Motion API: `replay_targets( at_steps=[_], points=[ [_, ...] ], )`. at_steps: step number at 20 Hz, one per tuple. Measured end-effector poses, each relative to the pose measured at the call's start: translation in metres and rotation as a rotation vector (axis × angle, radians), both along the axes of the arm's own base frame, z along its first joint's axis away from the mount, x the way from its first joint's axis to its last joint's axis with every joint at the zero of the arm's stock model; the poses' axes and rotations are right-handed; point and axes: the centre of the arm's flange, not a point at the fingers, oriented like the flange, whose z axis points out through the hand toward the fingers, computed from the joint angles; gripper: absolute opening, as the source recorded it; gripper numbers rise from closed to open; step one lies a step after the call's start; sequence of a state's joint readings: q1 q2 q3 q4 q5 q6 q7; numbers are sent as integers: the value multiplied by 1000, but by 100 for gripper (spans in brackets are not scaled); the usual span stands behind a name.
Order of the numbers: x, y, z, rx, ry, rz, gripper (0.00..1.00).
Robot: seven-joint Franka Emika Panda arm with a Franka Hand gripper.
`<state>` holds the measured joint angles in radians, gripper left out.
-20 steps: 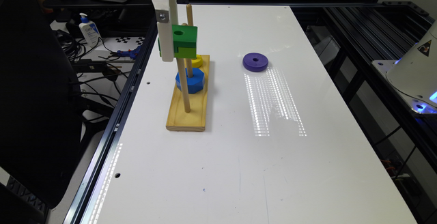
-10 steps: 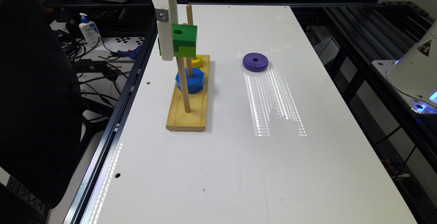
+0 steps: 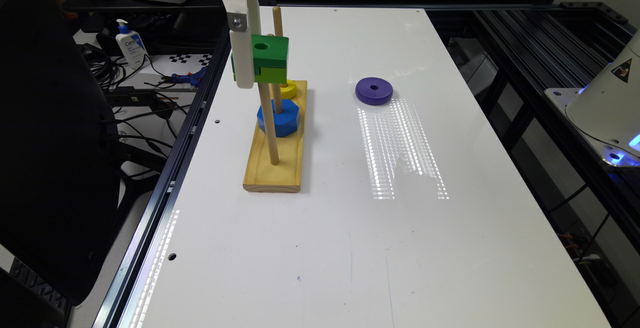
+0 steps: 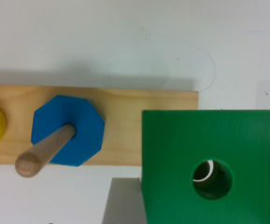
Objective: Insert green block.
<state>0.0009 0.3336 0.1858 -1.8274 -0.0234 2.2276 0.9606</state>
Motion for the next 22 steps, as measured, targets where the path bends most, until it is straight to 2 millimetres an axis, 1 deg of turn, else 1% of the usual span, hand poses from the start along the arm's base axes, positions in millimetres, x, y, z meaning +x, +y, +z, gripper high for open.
replay_targets(
  at_steps=[3,8,11,15,19,22],
  points=[
    [1,0,-6,0,3,0,0],
    [3,0,-9,0,7,1,0],
    [4,0,-15,1,12,1,0],
    [4,0,-18,1,15,1,0],
    [6,1,-27,2,18,2,0],
    [6,1,-28,2,19,2,0]
  ],
)
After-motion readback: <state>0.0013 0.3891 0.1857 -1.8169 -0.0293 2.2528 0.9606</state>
